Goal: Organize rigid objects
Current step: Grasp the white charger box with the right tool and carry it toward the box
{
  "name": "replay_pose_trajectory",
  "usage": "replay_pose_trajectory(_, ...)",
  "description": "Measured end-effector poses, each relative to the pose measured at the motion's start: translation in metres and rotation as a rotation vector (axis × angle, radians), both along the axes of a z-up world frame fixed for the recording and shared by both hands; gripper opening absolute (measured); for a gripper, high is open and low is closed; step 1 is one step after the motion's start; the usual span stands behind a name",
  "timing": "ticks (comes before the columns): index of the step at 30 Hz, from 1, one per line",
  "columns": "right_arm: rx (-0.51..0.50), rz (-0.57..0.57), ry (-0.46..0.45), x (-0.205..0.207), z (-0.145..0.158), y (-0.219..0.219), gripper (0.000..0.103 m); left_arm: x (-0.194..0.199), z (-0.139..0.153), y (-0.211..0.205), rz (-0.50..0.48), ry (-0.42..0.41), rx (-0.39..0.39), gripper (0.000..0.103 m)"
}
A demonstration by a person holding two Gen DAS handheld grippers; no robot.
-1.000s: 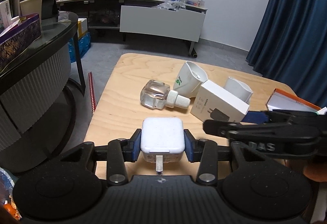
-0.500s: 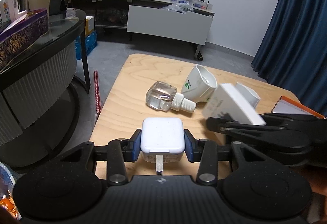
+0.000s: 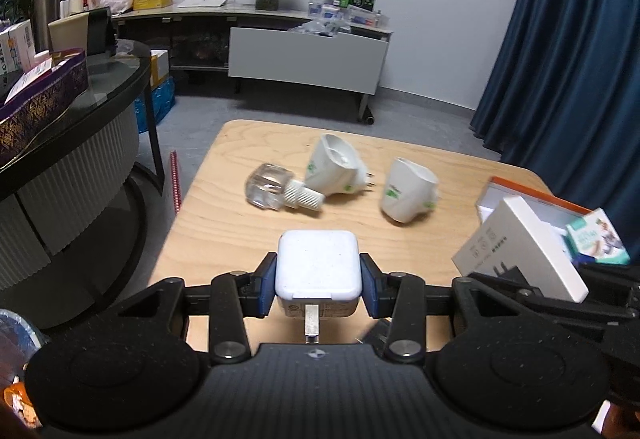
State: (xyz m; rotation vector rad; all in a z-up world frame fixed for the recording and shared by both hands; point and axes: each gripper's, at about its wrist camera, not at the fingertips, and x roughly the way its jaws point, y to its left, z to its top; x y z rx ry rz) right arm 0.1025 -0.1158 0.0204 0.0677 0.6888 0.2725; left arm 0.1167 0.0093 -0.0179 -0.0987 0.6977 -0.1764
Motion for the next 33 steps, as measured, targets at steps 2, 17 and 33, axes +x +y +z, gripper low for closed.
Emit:
replay_pose_trajectory(2,-0.004,-0.011,0.003,-0.016,0.001,-0.006,0.031,-0.009,0.002,-0.008,-0.023,0.002,-0.006,0.042)
replay_pose_trajectory(17,0.0,-0.142,-0.016,-0.082,0.007,-0.061,0.031,-0.044,0.008,-0.059,-0.151,-0.001,0.001,0.042)
replay_pose_trajectory(33,0.004,-0.287,-0.032,-0.115,0.008,-0.114,0.031,-0.057,0.01,-0.116,-0.284,0.004,-0.004,0.042)
